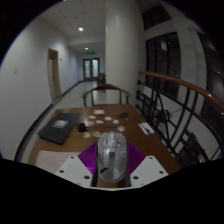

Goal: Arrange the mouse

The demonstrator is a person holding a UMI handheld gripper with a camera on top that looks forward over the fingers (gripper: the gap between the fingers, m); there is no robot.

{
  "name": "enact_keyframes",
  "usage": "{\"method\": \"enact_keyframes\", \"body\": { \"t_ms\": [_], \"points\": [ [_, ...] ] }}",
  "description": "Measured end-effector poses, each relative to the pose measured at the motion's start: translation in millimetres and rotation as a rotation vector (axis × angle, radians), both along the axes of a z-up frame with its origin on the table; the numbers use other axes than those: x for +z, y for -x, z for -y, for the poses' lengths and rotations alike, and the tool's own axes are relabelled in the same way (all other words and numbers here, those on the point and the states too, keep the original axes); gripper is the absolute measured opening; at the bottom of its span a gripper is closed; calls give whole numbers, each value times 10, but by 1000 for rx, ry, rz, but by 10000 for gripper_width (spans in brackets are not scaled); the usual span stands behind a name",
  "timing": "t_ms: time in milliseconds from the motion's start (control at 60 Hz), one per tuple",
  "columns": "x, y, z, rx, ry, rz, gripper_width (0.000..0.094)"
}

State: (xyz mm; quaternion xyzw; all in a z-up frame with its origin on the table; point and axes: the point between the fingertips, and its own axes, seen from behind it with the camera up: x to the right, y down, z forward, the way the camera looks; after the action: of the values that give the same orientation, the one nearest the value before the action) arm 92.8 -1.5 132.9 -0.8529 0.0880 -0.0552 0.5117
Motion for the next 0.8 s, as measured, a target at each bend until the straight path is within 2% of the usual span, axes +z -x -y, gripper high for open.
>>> {"method": "enact_keyframes", "body": {
  "t_ms": [50, 117, 200, 317, 467, 483, 517, 650, 733, 800],
  "points": [
    [198, 464, 27, 49, -32, -18, 375],
    [201, 1039, -5, 123, -47, -53, 375],
    [-166, 1586, 25, 186, 14, -63, 375],
    [-903, 1977, 25, 227, 127, -44, 375],
    [-1413, 2151, 35, 250, 195, 0, 374],
    [-1468, 2151, 37, 253, 207, 9, 398],
    [-1449, 2156, 5, 257, 181, 22, 380],
    [-1455, 2156, 6, 246, 187, 38, 549],
    [-1353, 2173, 123, 237, 177, 23, 887],
    [-1163, 2251, 260, 252, 137, 1, 844]
  ]
}}
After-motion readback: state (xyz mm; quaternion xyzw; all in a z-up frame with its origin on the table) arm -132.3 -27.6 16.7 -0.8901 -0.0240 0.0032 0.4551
